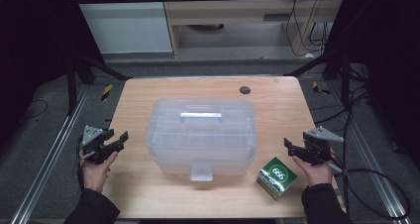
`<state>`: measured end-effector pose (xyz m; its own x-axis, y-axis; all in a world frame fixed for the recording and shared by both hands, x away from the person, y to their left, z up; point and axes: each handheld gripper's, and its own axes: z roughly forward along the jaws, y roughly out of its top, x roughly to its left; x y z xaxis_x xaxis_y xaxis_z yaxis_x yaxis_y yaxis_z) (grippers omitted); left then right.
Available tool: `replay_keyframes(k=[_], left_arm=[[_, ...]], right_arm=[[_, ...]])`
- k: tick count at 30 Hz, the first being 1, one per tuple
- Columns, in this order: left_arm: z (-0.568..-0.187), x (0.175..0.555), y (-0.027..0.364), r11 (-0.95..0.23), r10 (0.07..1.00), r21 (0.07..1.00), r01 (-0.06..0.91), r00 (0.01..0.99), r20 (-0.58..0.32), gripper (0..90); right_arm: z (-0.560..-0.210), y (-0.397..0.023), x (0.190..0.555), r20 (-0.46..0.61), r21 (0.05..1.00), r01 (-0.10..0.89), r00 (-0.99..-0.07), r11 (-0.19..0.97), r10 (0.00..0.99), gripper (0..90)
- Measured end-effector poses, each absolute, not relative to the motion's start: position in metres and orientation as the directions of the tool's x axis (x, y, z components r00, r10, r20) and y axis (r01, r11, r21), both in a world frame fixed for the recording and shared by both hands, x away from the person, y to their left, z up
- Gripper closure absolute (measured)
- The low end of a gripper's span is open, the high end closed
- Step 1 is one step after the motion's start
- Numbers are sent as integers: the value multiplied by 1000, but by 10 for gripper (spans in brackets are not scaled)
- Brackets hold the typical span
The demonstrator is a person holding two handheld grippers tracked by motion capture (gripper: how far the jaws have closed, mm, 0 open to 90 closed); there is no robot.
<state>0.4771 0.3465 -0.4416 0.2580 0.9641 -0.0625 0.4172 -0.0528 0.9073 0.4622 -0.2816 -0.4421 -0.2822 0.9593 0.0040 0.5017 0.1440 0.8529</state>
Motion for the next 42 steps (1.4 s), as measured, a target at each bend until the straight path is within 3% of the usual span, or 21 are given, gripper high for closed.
replay_keyframes(k=[18,42], left_arm=[[-425,476,345,-56,946,909,414,312,-84,283],[-375,470,337,-138,903,926,350,429,-27,303]], right_arm=[[-436,-265,457,-21,849,488,-350,202,937,289],[-410,-254,453,-55,849,461,-408,257,911,346]])
